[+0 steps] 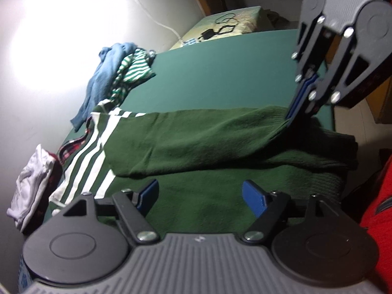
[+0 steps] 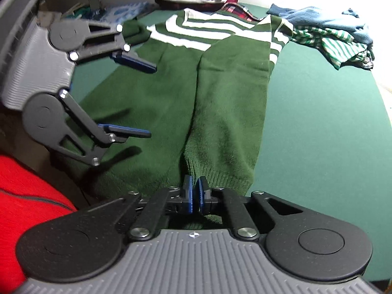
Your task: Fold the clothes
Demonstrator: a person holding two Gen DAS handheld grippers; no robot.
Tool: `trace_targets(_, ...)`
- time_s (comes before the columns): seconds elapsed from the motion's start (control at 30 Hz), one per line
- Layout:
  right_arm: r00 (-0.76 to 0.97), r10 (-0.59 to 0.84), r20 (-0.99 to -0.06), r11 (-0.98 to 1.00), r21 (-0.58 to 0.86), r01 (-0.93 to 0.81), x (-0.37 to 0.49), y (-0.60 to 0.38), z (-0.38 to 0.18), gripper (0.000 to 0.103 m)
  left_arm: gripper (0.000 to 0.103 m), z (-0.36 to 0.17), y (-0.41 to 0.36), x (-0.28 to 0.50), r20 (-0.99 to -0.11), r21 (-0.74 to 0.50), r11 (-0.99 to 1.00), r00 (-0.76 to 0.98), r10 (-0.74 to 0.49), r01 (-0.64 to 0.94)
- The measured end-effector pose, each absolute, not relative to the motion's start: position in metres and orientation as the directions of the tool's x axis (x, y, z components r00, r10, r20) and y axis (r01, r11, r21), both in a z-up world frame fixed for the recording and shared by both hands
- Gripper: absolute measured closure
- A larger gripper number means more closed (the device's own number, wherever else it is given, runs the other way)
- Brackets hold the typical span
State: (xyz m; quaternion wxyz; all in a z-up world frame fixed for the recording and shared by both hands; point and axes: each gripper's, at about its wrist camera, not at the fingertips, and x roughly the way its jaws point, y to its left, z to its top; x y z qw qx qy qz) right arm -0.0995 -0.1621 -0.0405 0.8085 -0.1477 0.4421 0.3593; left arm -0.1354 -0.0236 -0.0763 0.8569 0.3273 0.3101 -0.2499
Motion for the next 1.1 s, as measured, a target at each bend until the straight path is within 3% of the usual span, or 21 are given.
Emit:
trace_targets(0.2,0.312,0.511,-0.801,0.649,0.122,-0.751,-0.107,-0.154,-0.018,0.098,0.024,-0.072,-0.007,-0.128,-0.681,0.365,0.753,0.709,-0.186,0.548)
trace_targets(0.6,0.235,0.487,-0.841,0.619,0.143,-0.773,-0.121,-0.123,-0.050,0.097,0.018,-0.065,0.006,-0.120,-0.662,0.369,0.794,0.736,-0.139,0.482)
trace_targets(0.7,0.193,0.481,-0.855,0.623,0.178,-0.761,-0.117,-0.123,-0.051,0.090,0.018,-0.065,-0.001,-0.119,-0.652,0.378,0.782,0.742,-0.154,0.495)
trace_targets(0.87,0.273,0.501,-0.821,0.691,0.190,-0.697,-0.107,-0.146,-0.031,0.090,0.020,-0.063,-0.017,-0.116,-0.630,0.389,0.754,0.750,-0.201,0.529)
trace_targets(1.1,0.265,0.440,-0.858,0.776,0.214,-0.594,-0.099,-0.154,-0.054,0.076,0.020,-0.070,-0.038,-0.115,-0.644,0.396,0.693,0.720,-0.258,0.602)
